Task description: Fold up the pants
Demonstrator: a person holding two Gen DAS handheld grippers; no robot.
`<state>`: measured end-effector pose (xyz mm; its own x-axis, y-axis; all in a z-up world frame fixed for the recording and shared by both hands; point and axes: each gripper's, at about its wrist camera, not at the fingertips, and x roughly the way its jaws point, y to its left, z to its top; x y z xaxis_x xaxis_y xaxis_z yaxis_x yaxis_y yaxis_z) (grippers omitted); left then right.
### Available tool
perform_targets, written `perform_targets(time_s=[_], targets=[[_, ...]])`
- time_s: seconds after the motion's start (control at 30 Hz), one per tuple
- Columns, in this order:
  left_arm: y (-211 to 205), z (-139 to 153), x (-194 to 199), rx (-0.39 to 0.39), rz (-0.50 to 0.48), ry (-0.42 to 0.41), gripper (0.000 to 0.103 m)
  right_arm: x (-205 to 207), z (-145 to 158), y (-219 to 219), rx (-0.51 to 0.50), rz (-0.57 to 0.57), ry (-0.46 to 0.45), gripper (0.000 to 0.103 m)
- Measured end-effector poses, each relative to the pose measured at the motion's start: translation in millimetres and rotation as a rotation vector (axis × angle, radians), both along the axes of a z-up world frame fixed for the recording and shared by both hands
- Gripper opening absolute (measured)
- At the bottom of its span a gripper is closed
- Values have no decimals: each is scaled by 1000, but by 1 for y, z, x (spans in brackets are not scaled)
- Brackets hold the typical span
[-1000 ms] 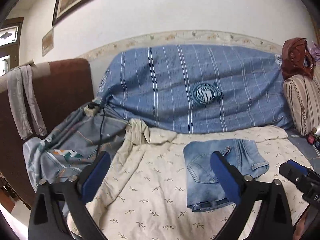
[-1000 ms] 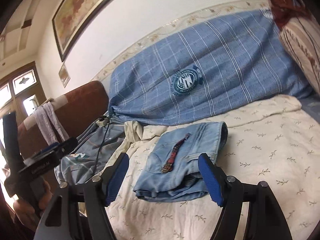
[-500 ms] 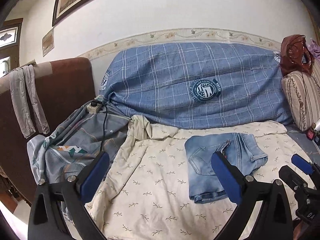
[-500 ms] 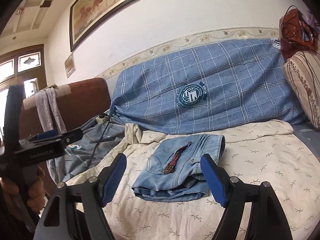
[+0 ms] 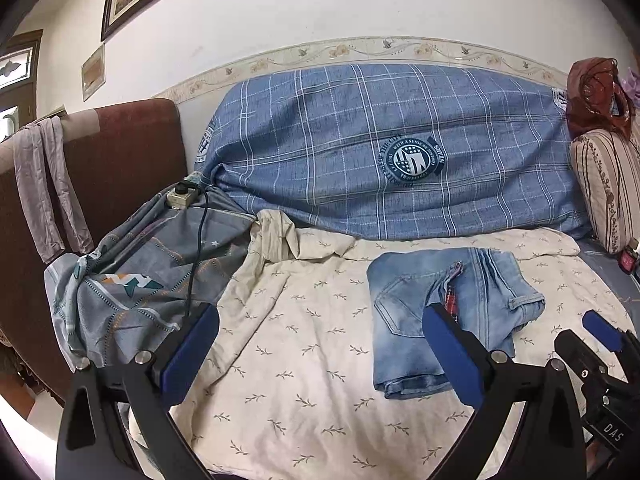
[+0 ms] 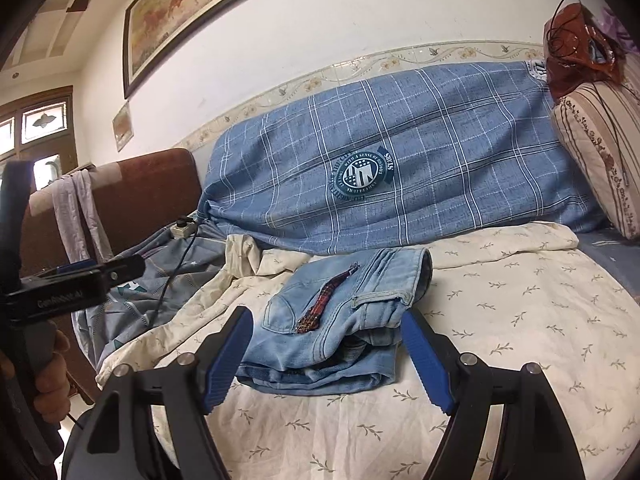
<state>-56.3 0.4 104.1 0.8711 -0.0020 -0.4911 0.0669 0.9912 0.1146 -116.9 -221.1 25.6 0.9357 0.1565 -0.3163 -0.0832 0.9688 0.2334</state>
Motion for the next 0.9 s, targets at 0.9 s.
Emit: perform_targets(time_s=[0.9], targets=[[-7, -16, 7, 27, 33, 45, 101, -3, 2, 0, -4, -2, -17, 80]])
